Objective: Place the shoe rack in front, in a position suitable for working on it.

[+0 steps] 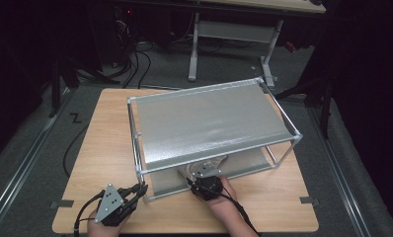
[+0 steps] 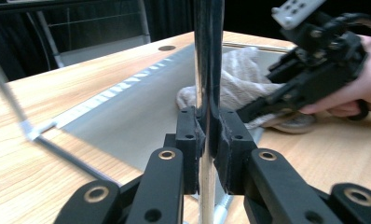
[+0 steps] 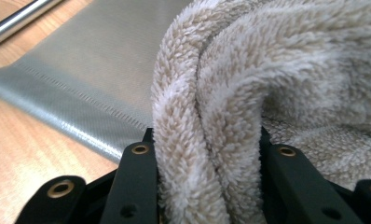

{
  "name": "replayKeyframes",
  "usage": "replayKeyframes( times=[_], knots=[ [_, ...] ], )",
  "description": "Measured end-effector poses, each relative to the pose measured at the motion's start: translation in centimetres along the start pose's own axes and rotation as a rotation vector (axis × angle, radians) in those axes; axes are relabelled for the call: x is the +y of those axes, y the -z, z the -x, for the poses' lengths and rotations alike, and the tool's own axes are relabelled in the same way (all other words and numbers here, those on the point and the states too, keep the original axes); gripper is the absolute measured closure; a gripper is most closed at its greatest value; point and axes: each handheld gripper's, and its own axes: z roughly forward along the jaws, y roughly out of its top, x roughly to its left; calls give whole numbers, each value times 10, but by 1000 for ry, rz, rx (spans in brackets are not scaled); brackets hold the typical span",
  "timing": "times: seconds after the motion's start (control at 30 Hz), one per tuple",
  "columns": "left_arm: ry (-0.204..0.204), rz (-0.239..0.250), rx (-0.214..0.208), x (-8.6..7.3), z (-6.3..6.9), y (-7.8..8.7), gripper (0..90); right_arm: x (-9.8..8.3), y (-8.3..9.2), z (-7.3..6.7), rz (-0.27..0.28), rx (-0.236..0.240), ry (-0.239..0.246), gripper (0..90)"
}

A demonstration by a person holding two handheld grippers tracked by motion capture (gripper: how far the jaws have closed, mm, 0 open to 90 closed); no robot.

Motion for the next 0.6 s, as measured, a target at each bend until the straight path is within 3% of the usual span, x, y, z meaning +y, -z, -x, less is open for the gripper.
replayKeyframes(
  times=[0.13,0.17,0.3,0.4,0.6],
  knots=[
    [5,-2,6,0,-2,0,801,-1,1,-2,16,3,28,663],
    [2,-2,7,0,-2,-1,801,-2,2,-3,-2,-3,5,662],
    [5,-2,6,1,-2,-2,801,-2,3,-3,17,-12,27,661],
    [6,-1,8,1,-2,-4,799,-2,9,-2,64,-40,64,660],
    [3,-2,8,2,-1,-6,799,-3,28,0,123,-70,20,658]
  ],
)
